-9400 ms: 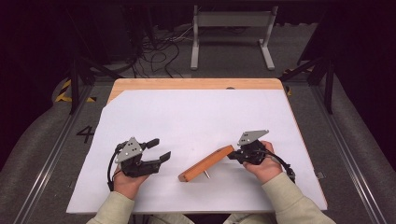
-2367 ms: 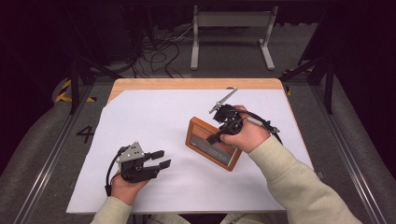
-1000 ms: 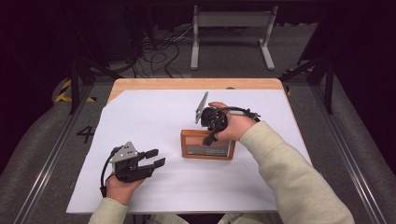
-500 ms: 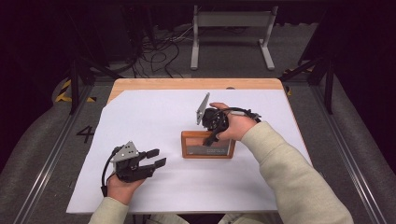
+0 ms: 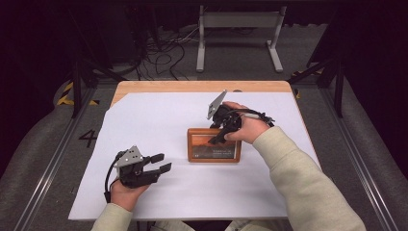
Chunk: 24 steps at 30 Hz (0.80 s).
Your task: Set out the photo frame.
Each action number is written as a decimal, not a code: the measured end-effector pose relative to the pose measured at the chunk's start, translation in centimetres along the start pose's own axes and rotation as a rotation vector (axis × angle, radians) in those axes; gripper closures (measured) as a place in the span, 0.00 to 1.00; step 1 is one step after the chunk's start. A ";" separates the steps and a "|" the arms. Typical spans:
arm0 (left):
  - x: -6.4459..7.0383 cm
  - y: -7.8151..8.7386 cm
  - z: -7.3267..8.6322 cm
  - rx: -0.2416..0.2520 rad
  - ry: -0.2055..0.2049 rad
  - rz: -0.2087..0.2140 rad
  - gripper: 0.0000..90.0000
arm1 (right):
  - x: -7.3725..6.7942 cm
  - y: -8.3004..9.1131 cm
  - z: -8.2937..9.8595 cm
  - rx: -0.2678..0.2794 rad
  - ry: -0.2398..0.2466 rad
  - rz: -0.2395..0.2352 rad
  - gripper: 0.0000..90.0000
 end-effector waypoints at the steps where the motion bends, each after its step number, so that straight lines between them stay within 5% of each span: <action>1: 0.0 0.0 0.0 0.000 0.000 0.000 0.55 | 0.0 0.0 0.0 0.000 0.000 0.000 0.42; 8: 0.0 0.0 0.0 -0.001 -0.001 -0.002 0.54 | -0.1 1.9 0.5 0.076 -0.046 0.082 0.38; 12: -0.2 0.2 -0.1 0.002 -0.013 -0.014 0.51 | -1.2 4.3 1.1 0.163 -0.083 0.181 0.33; 24: -0.1 0.9 -0.2 0.027 -0.015 -0.060 0.41 | -3.9 8.0 4.0 0.320 -0.170 0.244 0.18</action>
Point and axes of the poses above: each handheld gripper's, and its own axes: y roughly backward along the jaws, z roughly out of its underside, x roughly to its right, the point moved 1 cm from there along -y, roughly forward along the jaws, and after that the axes turned 5 degrees about x, right-handed, at the moved point
